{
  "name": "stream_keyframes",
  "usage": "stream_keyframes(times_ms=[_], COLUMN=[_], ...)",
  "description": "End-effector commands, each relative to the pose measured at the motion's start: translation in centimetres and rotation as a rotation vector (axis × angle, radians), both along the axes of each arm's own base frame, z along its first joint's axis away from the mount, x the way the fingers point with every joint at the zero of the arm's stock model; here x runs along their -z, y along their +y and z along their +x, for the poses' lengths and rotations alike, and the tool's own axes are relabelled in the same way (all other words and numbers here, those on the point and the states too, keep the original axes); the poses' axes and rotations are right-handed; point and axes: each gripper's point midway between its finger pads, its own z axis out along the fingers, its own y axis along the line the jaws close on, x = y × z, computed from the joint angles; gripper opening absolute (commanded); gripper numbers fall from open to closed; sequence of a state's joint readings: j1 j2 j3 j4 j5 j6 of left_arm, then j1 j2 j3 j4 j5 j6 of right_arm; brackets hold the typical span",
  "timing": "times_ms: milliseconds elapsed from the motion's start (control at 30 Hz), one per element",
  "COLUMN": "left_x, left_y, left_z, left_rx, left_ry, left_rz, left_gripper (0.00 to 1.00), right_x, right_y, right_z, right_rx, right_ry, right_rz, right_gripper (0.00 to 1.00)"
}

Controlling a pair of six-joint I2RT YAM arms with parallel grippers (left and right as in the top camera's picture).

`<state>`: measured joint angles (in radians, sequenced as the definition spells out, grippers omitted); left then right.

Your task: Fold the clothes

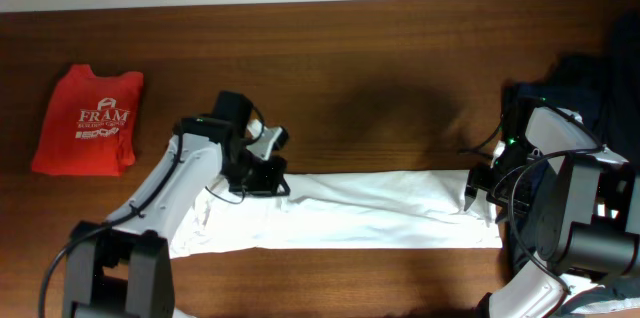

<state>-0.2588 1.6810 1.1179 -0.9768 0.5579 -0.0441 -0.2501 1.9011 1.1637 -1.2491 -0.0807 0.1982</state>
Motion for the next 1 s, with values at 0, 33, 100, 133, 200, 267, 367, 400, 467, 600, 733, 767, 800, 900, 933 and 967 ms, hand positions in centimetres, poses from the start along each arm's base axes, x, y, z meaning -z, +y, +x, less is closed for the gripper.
stream_keyframes(times_ms=[0,33,100,133,200,267,367,400,467,600,733,767,800,900,933,967], left_x=[-0.9,-0.8,-0.5,-0.4,-0.1,0.1,0.8,1.1,1.5,2.1,1.8,1.8,1.9,3.0,3.5,4.3], left_y=[-0.6,-0.6,-1.1,-1.5,-2.2,-2.7,-3.7,-4.0,-4.5,-6.0,-3.7,-2.9,-2.1,1.1,1.5,2.0], left_z=[-2.7,-3.3,-3.7,-3.7,-3.9,-4.0,-3.9,-4.0,-4.2,-3.0,0.4,1.6,2.3,4.1,4.3,4.3], left_rx=[0.110,0.124,0.156,0.171,0.195,0.213,0.205,0.217,0.219,0.183,0.087,0.028,-0.006,-0.144,-0.152,-0.174], left_ry=[0.012,0.030,0.021,0.006,-0.007,-0.019,-0.032,-0.035,-0.024,-0.049,-0.131,-0.150,-0.168,-0.205,-0.201,-0.189], left_rz=[0.010,0.028,0.044,0.039,0.036,0.032,0.026,0.025,0.029,0.015,0.135,0.172,0.208,0.393,0.417,0.456], left_gripper=[0.00,0.00,0.02,0.03,0.07,0.10,0.18,0.22,0.25,0.25,0.25,0.25,0.26,0.36,0.36,0.37], right_x=[-0.2,-0.2,-0.2,-0.2,-0.2,-0.2,-0.2,-0.2,-0.2,-0.2,-0.2,-0.2,-0.2,-0.2,-0.2,-0.2], right_y=[0.0,0.0,0.0,0.0,0.0,0.0,0.0,0.0,0.0,0.0,0.0,0.0,0.0,0.0,0.0,0.0], right_z=[0.1,0.1,0.1,0.1,0.1,0.1,0.1,0.0,0.0,0.0,0.0,0.0,0.0,0.0,0.0,0.0], right_rx=[0.001,0.000,0.001,0.001,0.000,0.000,0.000,0.000,0.000,0.000,0.001,0.001,0.001,0.000,0.001,0.001], right_ry=[-0.012,-0.012,-0.012,-0.011,-0.010,-0.010,-0.009,-0.009,-0.008,-0.008,-0.007,-0.009,-0.009,-0.008,-0.008,-0.008], right_rz=[0.005,0.005,0.005,0.005,0.006,0.006,0.006,0.007,0.007,0.007,0.007,0.007,0.006,0.007,0.007,0.007], right_gripper=[0.65,0.65,0.65,0.65,0.65,0.65,0.65,0.65,0.65,0.65,0.65,0.65,0.65,0.65,0.65,0.65])
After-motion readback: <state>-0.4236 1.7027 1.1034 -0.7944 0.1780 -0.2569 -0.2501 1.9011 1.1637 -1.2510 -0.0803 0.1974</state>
